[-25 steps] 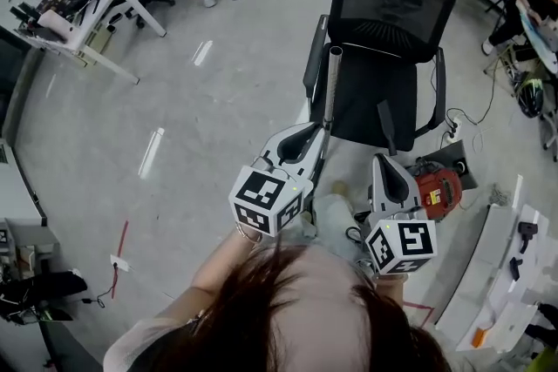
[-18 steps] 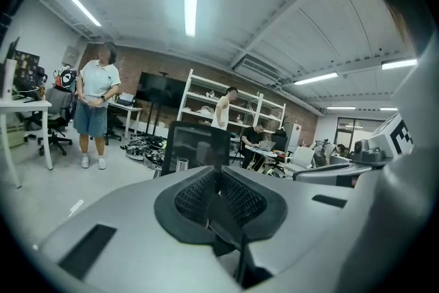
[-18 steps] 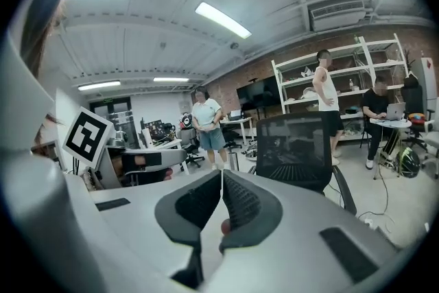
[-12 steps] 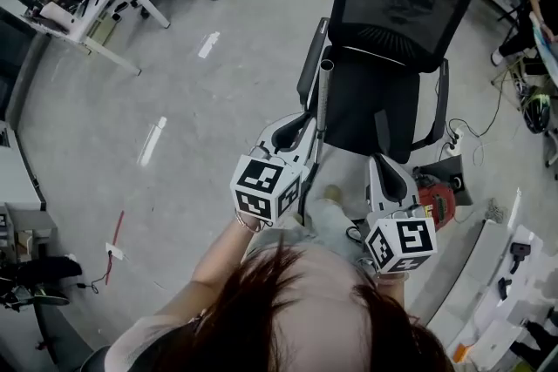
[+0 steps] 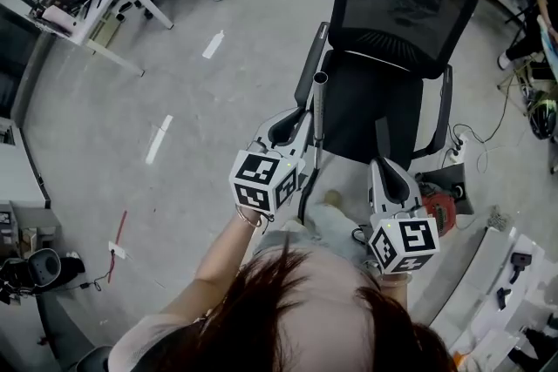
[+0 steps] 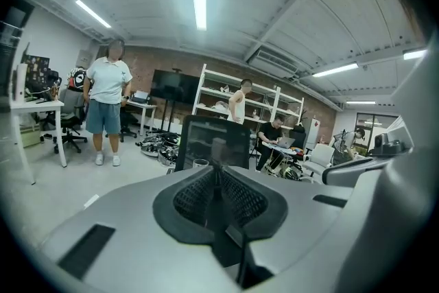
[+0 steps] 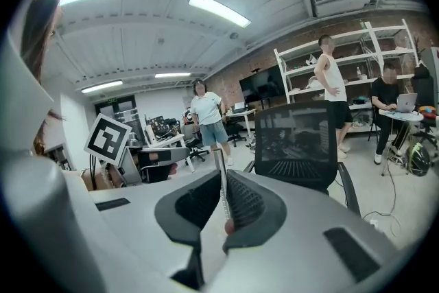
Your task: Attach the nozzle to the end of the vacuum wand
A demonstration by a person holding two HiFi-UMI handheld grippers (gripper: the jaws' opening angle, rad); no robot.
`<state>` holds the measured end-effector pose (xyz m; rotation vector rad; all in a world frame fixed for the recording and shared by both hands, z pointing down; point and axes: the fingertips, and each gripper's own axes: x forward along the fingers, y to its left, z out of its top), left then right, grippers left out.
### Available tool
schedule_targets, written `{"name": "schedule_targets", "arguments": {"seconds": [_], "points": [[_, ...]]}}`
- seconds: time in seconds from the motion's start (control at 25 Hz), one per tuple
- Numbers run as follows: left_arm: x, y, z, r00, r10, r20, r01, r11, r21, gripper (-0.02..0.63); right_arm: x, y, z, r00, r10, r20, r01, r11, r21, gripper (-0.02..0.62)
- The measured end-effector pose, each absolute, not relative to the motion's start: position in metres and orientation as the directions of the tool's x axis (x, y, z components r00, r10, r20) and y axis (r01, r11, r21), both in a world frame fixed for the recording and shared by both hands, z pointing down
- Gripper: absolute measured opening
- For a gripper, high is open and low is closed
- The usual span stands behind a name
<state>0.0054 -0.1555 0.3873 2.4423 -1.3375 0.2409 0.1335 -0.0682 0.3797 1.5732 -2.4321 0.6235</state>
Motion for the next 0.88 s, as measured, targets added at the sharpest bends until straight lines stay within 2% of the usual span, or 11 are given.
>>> {"name": "schedule_targets", "arguments": {"seconds": [0.16, 0.88], "points": [[0.013, -0.168, 0.398, 0.539, -0.780, 0.319, -0.842, -0.492, 0.220, 0.070, 0.143, -0.076, 0.388, -0.426, -0.821, 0.380, -0.902, 0.353, -0.249, 0.025], [0.035, -0.212, 0.453, 0.474, -0.768, 0.430, -0.878, -0.449, 0.167, 0.157, 0.182, -0.092, 0.406, -0.425, -0.807, 0.410, -0.903, 0.348, -0.250, 0.025]]}}
